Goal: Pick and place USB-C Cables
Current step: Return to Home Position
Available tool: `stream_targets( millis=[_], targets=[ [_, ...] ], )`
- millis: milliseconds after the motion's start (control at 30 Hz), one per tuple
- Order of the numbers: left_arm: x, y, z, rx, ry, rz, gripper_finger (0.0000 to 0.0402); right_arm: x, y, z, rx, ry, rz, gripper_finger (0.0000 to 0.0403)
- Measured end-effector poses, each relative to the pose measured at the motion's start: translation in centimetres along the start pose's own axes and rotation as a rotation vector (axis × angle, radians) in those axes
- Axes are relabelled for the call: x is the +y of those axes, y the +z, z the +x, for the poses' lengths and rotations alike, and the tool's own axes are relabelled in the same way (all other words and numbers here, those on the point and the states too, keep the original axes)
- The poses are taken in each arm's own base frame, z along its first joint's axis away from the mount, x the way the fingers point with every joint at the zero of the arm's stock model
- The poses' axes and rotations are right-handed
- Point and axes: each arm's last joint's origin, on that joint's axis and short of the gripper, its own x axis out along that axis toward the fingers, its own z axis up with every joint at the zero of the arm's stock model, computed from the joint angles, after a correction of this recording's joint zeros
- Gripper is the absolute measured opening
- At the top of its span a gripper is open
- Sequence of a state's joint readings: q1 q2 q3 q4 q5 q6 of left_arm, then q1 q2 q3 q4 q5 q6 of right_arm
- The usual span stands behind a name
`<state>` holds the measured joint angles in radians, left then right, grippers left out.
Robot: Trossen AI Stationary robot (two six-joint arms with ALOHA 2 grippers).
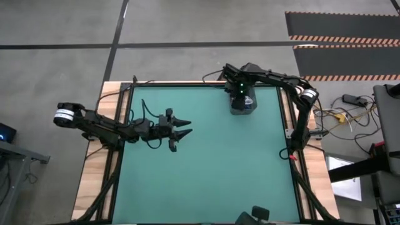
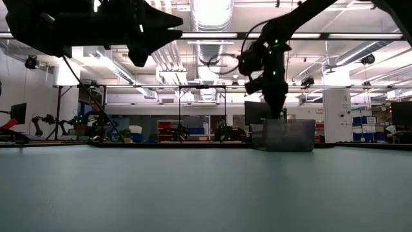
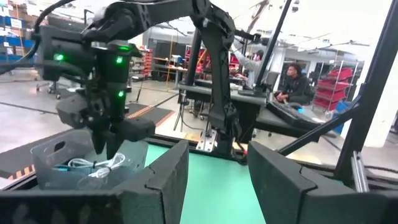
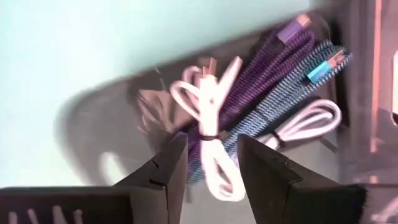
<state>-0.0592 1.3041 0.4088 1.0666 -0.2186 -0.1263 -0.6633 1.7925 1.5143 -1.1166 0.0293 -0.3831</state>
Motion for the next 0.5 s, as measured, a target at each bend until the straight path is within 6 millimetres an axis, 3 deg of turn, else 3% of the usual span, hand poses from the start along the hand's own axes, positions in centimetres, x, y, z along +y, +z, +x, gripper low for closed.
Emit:
stream_targets(
  millis=[233,500],
  targets=[
    [-0.1,1.6,-0.8,-0.022,-0.034,-0.004,0.0135,3.4,-0.3,-3.3,-0.233,0.131,-0.013,0.0114],
    [0.1,2.7,-2.8,0.107,-0.032,0.040,0.0054,10.1,-1.8,-5.3,-0.562,0.121,-0.193,0.0092]
  ],
)
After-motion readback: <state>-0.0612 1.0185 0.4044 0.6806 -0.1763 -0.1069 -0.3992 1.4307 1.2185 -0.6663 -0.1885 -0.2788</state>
